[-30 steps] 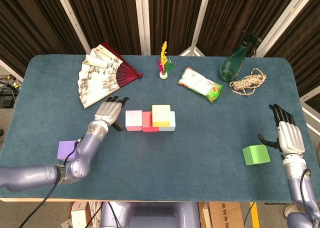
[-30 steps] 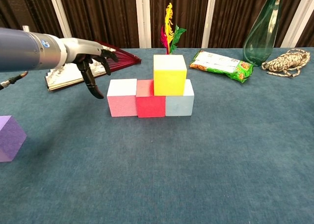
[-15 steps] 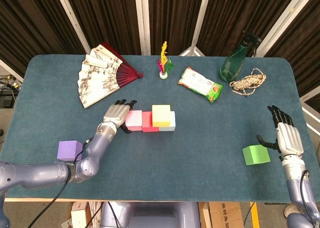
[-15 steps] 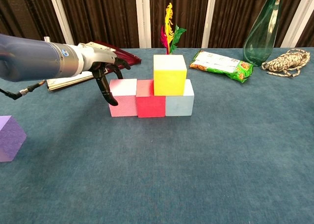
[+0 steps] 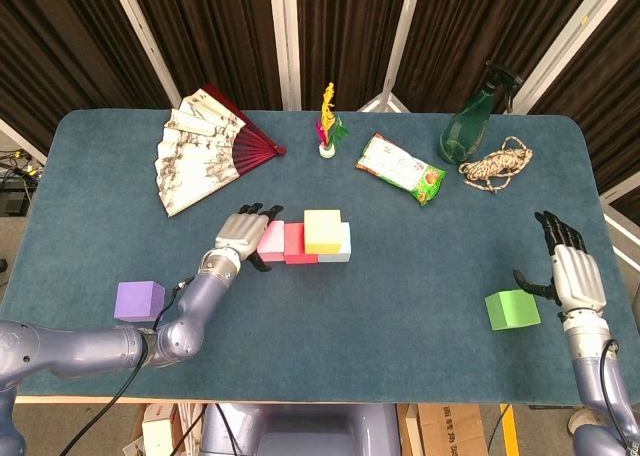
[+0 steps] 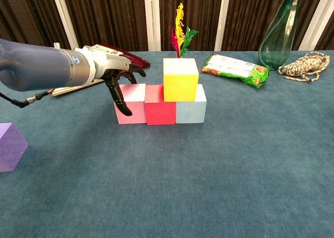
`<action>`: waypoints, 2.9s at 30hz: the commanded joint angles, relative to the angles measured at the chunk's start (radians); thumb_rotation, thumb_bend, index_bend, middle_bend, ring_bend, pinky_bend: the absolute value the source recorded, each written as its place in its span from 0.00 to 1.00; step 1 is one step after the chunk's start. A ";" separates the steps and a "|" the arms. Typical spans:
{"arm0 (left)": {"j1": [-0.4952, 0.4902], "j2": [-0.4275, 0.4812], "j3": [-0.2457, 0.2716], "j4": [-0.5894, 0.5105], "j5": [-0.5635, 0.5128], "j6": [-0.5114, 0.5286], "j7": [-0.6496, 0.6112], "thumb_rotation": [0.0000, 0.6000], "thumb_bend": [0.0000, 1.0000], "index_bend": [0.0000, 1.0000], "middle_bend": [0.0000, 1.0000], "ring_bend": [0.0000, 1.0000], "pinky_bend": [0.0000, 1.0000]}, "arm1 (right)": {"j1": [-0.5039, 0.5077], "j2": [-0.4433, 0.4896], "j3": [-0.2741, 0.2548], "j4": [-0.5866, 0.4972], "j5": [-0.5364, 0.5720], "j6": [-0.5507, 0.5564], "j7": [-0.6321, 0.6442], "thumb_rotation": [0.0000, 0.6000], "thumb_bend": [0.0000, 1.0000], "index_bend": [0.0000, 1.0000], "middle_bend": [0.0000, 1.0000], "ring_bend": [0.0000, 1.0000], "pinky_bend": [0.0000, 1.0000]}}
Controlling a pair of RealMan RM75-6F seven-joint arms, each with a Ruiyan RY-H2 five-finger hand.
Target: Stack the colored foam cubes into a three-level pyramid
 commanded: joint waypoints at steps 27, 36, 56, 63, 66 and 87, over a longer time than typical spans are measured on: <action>-0.012 -0.002 0.031 0.001 -0.006 0.006 -0.018 1.00 0.12 0.00 0.21 0.00 0.02 | -0.023 0.002 0.021 -0.009 -0.014 -0.013 -0.011 1.00 0.32 0.00 0.00 0.00 0.00; -0.015 -0.003 0.033 0.007 -0.008 0.002 -0.023 1.00 0.12 0.00 0.21 0.00 0.02 | -0.026 0.002 0.027 -0.009 -0.012 -0.018 -0.016 1.00 0.32 0.00 0.00 0.00 0.00; -0.020 0.003 0.039 -0.016 -0.003 0.012 -0.025 1.00 0.12 0.00 0.21 0.00 0.02 | -0.035 0.005 0.035 -0.016 -0.013 -0.024 -0.019 1.00 0.32 0.00 0.00 0.00 0.00; -0.022 0.001 0.046 -0.008 -0.022 0.011 -0.021 1.00 0.12 0.00 0.21 0.00 0.02 | -0.036 0.005 0.037 -0.018 -0.014 -0.027 -0.020 1.00 0.32 0.00 0.00 0.00 0.00; -0.022 0.000 0.047 -0.004 -0.023 0.011 -0.021 1.00 0.12 0.00 0.21 0.00 0.02 | -0.037 0.005 0.037 -0.018 -0.013 -0.029 -0.020 1.00 0.32 0.00 0.00 0.00 0.00; -0.021 -0.002 0.048 -0.006 -0.006 0.009 -0.029 1.00 0.12 0.00 0.20 0.00 0.02 | -0.039 0.004 0.041 -0.020 -0.011 -0.037 -0.023 1.00 0.32 0.00 0.00 0.00 0.00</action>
